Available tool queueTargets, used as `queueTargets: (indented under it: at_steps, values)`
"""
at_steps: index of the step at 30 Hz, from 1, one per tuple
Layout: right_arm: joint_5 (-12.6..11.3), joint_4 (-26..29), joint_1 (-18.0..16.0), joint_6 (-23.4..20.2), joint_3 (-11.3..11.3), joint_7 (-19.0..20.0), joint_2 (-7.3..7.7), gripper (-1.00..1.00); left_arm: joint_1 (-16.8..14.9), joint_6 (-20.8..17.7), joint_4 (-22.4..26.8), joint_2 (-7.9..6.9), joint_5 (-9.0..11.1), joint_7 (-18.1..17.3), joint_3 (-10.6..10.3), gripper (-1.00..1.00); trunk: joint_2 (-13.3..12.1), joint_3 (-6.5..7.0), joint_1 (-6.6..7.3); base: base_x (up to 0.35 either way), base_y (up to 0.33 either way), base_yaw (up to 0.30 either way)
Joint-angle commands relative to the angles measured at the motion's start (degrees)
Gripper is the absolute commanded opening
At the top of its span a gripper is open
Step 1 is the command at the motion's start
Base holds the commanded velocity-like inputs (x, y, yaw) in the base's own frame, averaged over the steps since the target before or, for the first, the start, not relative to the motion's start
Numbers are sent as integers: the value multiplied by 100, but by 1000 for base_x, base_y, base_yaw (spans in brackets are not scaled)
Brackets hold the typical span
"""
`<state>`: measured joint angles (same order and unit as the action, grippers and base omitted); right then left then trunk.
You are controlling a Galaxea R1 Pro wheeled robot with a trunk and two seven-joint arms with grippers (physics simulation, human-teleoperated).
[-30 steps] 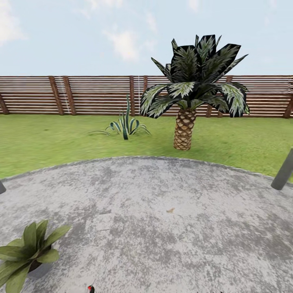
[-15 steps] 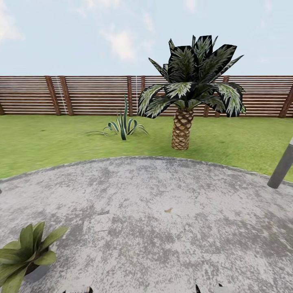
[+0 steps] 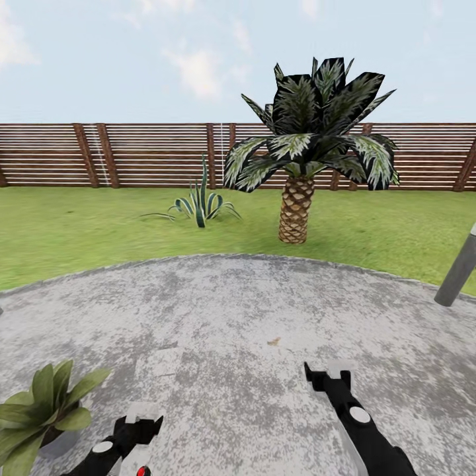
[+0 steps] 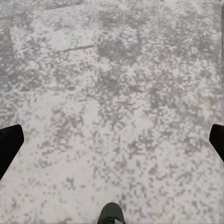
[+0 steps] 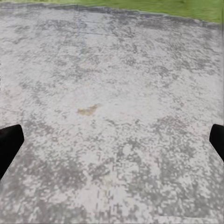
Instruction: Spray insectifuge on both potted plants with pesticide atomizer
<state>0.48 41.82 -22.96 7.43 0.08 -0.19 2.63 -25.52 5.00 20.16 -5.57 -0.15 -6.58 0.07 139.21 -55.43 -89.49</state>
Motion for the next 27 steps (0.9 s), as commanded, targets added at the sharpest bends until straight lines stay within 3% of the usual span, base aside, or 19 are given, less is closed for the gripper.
queueTargets:
  at_steps: [1,4,7,10,19,27]
  values:
    - [5,-1,-55,2,1,6,2,100,-17,18,-7,-1,-6,-25,-6,100,2,-5,1,0,0,0]
    - [1,-4,-123,-12,-14,40,18,100,-4,36,-19,-3,-172,-33,-126,100,2,-5,1,0,0,0]
    - [-8,-57,-142,-1,-17,52,27,100,16,74,-53,10,-609,-35,-339,100,2,-5,1,0,0,0]
    - [6,-80,-146,3,4,53,26,100,13,76,-64,8,-756,-36,-368,100,42,-23,-21,0,0,0]
    - [25,-86,-146,4,10,49,36,100,-75,26,-49,31,-773,-36,-325,100,403,-185,-218,0,0,0]
    - [20,-91,-139,5,27,45,27,100,-71,70,-64,38,-760,-36,-312,100,414,-362,-239,0,0,0]
